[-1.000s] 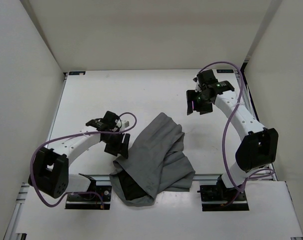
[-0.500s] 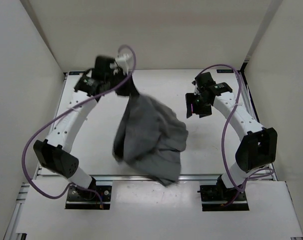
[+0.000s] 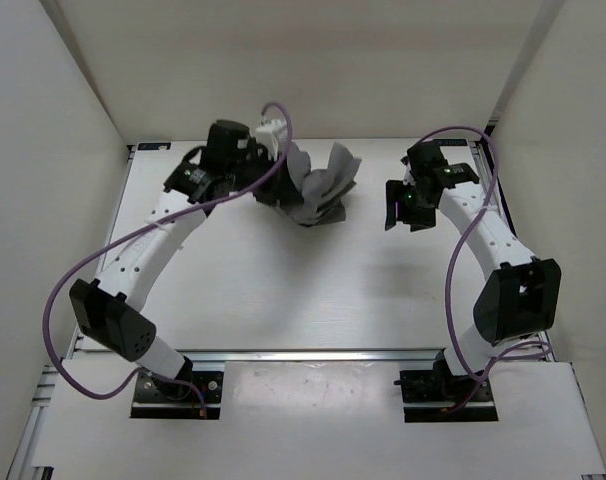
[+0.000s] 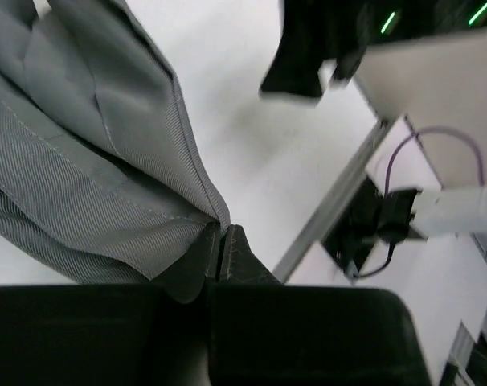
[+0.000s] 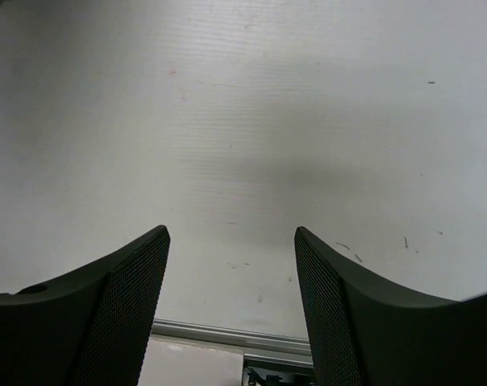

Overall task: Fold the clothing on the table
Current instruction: Flatten the skirt out

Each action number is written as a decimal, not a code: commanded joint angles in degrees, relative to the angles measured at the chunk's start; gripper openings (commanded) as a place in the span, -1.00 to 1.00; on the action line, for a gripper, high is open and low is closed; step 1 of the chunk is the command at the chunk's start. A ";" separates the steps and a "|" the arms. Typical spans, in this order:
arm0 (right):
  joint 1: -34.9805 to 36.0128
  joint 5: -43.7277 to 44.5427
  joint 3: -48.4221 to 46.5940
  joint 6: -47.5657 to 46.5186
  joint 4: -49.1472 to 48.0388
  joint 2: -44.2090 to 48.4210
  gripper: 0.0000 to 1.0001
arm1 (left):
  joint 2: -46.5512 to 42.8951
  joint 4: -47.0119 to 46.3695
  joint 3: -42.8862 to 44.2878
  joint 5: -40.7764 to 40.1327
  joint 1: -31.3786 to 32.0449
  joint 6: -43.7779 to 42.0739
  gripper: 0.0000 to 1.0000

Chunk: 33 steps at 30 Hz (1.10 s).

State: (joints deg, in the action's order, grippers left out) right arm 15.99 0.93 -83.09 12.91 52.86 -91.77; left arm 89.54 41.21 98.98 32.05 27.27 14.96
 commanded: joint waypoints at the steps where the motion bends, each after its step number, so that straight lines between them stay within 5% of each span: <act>1: -1.74 -0.22 -1.11 -0.51 -0.66 2.82 0.38 | -8.22 0.80 -11.48 4.08 3.22 0.77 -1.00; 3: -2.01 -2.51 -1.02 -0.34 -1.09 2.91 0.38 | -10.60 1.50 -19.93 2.23 6.04 1.38 -0.97; 6: -0.44 -4.88 -0.50 -0.69 -1.53 2.47 0.43 | -15.69 -1.90 -26.80 1.61 2.81 4.01 -0.05; 9: 3.07 -7.42 -0.58 0.88 -0.83 -0.07 0.42 | -17.29 -3.76 -27.26 1.17 -2.29 5.16 0.15; 14: 8.35 -16.81 -0.32 5.36 -3.90 -3.85 0.34 | -14.84 -5.26 -27.26 -2.86 -9.15 4.03 0.16; 22: 11.96 -23.95 1.35 9.68 -7.33 -5.79 0.30 | -7.54 -5.69 -36.56 -27.90 -9.33 1.81 0.04; 28: 11.87 -25.71 5.12 12.05 -10.14 -3.16 0.29 | -3.06 -8.87 -42.99 -24.84 -20.05 6.05 -0.11; 33: 11.96 -25.98 8.28 12.93 -11.46 -1.05 0.29 | -3.58 -9.13 -41.50 -26.96 -19.71 1.83 -0.07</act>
State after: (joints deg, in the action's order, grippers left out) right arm 27.75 -22.96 -76.23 24.01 43.88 -96.68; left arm 88.18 34.15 55.18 6.07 6.20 18.94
